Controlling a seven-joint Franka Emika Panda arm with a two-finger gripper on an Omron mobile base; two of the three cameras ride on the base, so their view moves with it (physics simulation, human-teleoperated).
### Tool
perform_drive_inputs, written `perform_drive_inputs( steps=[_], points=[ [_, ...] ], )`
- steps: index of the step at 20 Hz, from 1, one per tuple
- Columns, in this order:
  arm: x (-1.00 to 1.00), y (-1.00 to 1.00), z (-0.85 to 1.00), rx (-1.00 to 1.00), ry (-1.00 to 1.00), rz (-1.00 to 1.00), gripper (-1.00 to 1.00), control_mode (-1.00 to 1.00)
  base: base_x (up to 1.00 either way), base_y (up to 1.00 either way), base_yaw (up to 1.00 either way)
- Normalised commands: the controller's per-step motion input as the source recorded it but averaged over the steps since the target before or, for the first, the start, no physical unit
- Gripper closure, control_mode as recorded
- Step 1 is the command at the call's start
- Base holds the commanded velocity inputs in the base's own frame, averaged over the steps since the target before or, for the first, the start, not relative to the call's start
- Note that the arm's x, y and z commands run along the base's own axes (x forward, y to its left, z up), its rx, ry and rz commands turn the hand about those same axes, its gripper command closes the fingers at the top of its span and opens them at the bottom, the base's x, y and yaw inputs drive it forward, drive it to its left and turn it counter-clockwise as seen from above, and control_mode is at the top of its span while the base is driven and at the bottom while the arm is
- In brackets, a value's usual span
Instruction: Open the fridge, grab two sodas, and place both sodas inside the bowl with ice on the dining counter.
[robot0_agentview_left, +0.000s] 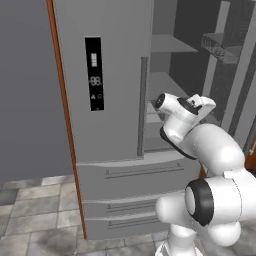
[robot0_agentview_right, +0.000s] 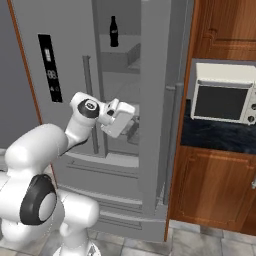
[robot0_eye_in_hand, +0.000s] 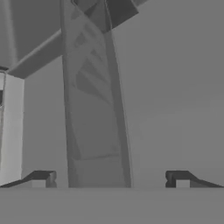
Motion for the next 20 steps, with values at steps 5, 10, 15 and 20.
perform_drive_inputs(
  steps=[5, 10, 15, 20],
  points=[
    [0.00, -0.96, 0.00, 0.00, 0.02, -0.03, -1.00, -1.00, 0.00, 0.00, 0.00],
    [0.00, -0.77, 0.00, 0.00, 0.01, -0.01, -1.00, -1.00, 0.00, 0.00, 0.00],
    [-0.12, 0.02, -0.08, 0.00, 0.00, 0.05, -1.00, -1.00, 0.00, 0.00, 0.00],
    [-0.29, 0.65, -0.23, 0.04, -0.02, 0.16, -1.00, -1.00, 0.00, 0.00, 0.00]
  ],
)
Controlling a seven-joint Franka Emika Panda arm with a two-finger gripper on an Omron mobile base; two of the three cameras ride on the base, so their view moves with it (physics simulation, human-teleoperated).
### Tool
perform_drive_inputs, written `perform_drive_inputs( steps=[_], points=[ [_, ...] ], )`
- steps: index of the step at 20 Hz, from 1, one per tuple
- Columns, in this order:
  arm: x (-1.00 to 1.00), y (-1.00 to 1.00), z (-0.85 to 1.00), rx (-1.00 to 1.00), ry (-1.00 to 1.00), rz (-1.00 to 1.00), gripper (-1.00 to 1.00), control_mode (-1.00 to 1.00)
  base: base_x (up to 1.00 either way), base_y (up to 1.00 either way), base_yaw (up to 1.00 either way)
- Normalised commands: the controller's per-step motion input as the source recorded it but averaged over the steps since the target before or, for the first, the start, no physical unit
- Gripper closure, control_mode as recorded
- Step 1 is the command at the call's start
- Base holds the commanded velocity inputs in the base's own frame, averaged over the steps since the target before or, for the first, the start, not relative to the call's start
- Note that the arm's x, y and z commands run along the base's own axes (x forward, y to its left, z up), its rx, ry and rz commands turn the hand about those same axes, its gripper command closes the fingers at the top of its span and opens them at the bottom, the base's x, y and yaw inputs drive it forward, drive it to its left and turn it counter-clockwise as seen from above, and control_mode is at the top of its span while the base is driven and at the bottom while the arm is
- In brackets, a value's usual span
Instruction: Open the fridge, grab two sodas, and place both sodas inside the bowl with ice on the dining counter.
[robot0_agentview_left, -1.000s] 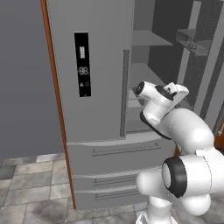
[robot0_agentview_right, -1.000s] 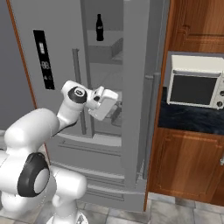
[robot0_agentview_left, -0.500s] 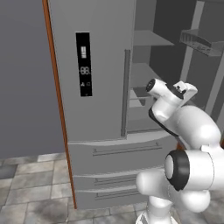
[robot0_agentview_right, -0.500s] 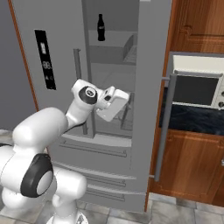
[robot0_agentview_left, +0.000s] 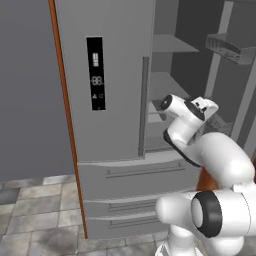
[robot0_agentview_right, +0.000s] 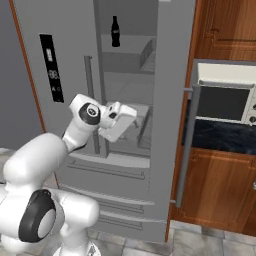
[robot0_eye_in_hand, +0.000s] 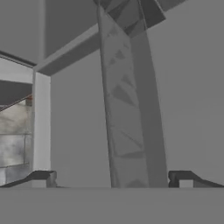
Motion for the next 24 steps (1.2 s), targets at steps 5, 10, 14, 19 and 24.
perform_drive_inputs(
  steps=[5, 10, 14, 19, 24],
  points=[
    [-0.27, 0.90, -0.22, 0.07, -0.02, 0.18, -1.00, -1.00, 0.00, 0.00, 0.00],
    [-0.22, 0.97, -0.22, 0.12, -0.05, 0.21, -1.00, -1.00, 0.00, 0.00, 0.00],
    [-0.07, 0.89, -0.10, 0.18, -0.07, 0.22, -1.00, -1.00, 0.00, 0.00, 0.00],
    [0.04, 0.61, 0.00, 0.24, -0.11, 0.22, -1.00, -1.00, 0.00, 0.00, 0.00],
    [0.14, 0.31, 0.03, 0.27, -0.11, 0.24, -1.00, -1.00, 0.00, 0.00, 0.00]
  ],
)
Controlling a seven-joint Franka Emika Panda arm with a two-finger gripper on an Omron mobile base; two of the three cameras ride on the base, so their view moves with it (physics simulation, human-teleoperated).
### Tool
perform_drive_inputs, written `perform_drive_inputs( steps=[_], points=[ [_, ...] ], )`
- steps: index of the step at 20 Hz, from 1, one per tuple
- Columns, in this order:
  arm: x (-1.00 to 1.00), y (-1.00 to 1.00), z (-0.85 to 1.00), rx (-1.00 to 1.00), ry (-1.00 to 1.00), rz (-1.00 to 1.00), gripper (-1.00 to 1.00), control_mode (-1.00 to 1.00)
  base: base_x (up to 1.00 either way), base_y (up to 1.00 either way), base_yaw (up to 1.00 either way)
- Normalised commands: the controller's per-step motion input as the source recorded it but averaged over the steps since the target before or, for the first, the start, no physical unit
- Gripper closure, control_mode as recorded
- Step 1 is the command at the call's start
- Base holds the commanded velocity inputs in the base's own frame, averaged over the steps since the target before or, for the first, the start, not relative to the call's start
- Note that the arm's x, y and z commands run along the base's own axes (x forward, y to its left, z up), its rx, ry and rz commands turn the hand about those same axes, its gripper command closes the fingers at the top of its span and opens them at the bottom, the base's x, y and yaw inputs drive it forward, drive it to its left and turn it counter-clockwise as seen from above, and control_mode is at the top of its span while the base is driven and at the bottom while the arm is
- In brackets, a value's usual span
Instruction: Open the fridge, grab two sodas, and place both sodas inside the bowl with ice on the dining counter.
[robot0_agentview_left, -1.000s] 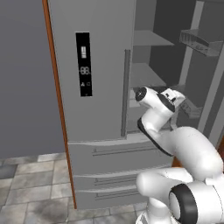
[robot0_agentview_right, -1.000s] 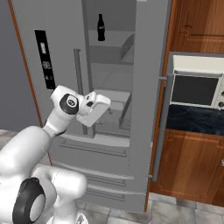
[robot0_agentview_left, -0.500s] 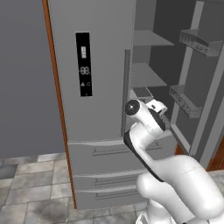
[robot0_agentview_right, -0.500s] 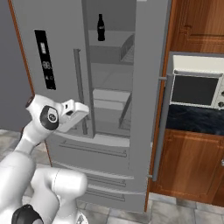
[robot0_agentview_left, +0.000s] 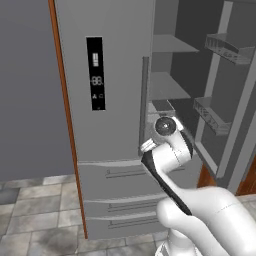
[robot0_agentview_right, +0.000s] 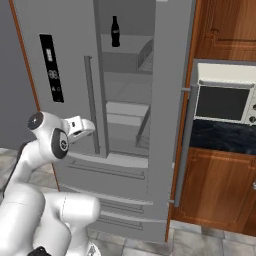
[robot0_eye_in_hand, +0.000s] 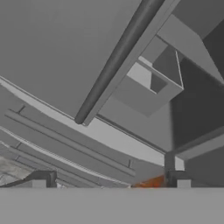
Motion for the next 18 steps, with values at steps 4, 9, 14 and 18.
perform_drive_inputs(
  steps=[4, 9, 14, 18],
  points=[
    [0.17, 0.22, 0.16, 0.24, -0.07, 0.14, -1.00, -1.00, 0.00, 0.00, 0.00],
    [0.02, 0.34, 0.47, 0.09, -0.04, -0.06, -1.00, -1.00, 0.00, 0.00, 0.00],
    [0.05, 0.27, 0.51, 0.01, 0.00, -0.19, -1.00, -1.00, 0.00, 0.00, 0.00],
    [0.31, -0.23, 0.28, 0.00, 0.01, -0.10, -1.00, -1.00, 0.00, 0.00, 0.00]
  ],
)
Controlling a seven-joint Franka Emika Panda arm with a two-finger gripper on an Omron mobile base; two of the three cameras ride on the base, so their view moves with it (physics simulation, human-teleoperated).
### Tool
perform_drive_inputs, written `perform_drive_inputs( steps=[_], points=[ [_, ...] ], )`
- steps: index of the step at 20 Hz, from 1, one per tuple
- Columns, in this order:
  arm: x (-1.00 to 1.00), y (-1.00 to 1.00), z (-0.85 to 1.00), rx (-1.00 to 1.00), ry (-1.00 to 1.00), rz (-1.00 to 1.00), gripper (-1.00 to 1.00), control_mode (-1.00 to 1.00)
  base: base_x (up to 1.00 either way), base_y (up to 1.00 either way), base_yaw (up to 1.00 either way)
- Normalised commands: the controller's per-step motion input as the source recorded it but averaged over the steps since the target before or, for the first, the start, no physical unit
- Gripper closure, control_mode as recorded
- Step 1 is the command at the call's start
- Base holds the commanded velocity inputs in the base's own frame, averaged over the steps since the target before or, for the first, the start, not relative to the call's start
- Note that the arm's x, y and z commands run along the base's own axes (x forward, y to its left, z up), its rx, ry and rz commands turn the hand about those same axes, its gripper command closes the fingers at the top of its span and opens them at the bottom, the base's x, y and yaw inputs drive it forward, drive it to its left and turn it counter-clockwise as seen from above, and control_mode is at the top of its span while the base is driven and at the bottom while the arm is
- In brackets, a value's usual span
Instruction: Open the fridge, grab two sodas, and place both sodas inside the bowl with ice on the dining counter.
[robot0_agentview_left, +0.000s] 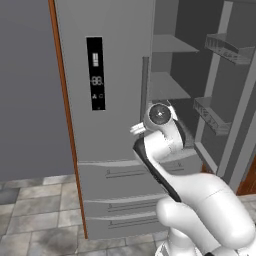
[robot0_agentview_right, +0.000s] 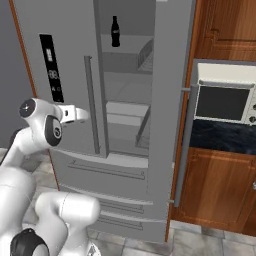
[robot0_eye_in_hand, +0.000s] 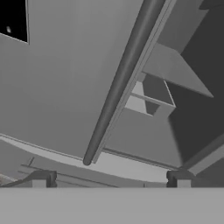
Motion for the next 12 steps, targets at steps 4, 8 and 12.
perform_drive_inputs(
  steps=[4, 8, 12],
  points=[
    [0.27, -0.47, 0.14, 0.02, 0.01, -0.01, -1.00, -1.00, 0.00, 0.00, 0.00],
    [0.23, -0.32, 0.03, 0.10, 0.00, 0.00, -1.00, -1.00, 0.00, 0.00, 0.00],
    [0.25, -0.04, 0.00, 0.16, 0.00, 0.00, -1.00, -1.00, 0.00, 0.00, 0.00]
  ],
)
